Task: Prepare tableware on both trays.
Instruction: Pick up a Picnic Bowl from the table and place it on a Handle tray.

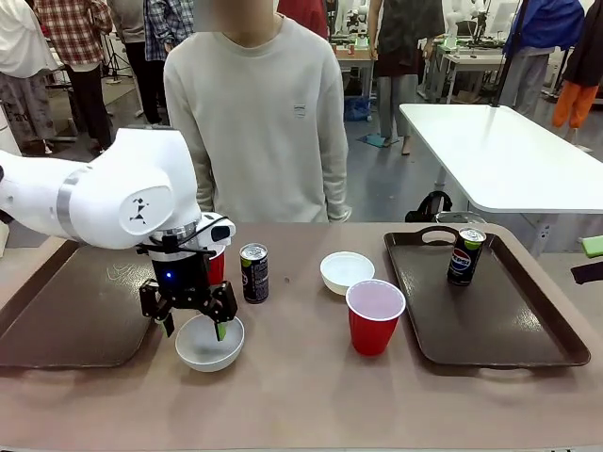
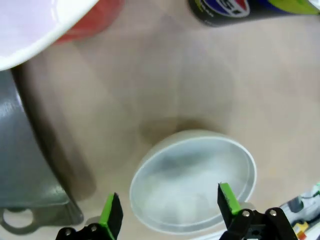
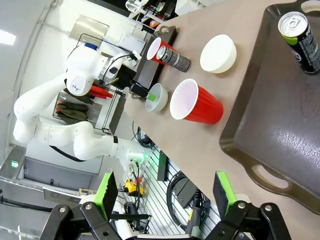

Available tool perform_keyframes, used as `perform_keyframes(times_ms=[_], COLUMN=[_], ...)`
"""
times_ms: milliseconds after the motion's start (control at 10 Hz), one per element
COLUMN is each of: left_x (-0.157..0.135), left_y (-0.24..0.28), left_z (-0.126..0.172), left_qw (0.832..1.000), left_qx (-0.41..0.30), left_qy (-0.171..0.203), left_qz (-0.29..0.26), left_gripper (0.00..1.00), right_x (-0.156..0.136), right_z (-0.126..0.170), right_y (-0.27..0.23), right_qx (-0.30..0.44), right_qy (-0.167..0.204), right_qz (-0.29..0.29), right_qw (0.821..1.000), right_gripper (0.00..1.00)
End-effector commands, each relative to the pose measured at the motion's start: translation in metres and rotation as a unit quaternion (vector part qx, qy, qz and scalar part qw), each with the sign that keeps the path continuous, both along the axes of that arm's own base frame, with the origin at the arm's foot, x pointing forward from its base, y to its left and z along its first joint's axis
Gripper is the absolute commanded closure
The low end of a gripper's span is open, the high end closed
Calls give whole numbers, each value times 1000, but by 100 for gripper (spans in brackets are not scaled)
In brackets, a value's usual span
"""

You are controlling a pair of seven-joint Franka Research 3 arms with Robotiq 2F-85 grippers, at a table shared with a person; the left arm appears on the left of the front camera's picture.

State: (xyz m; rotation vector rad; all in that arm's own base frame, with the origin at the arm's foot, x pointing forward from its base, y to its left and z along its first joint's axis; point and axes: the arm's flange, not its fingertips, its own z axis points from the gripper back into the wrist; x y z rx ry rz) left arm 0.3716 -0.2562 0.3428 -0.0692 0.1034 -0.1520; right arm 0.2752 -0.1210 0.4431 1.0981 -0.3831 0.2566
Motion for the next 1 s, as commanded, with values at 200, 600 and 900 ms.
perform_keyframes(times_ms=[200,600,900], left_x=[-10,-10,-12], left_y=[4,5,9], left_z=[3,2,6], left_qw=[999,999,999], left_qx=[4,18,29], left_qy=[-31,-44,-38], left_qz=[3,8,17], left_gripper=[0,100,100], right_x=[0,0,0], right_z=[0,0,0], right_y=[0,0,0], right_qx=[4,4,4], right_qy=[-3,-3,-3], right_qz=[2,2,2], right_qw=[1000,1000,1000], right_gripper=[0,0,0])
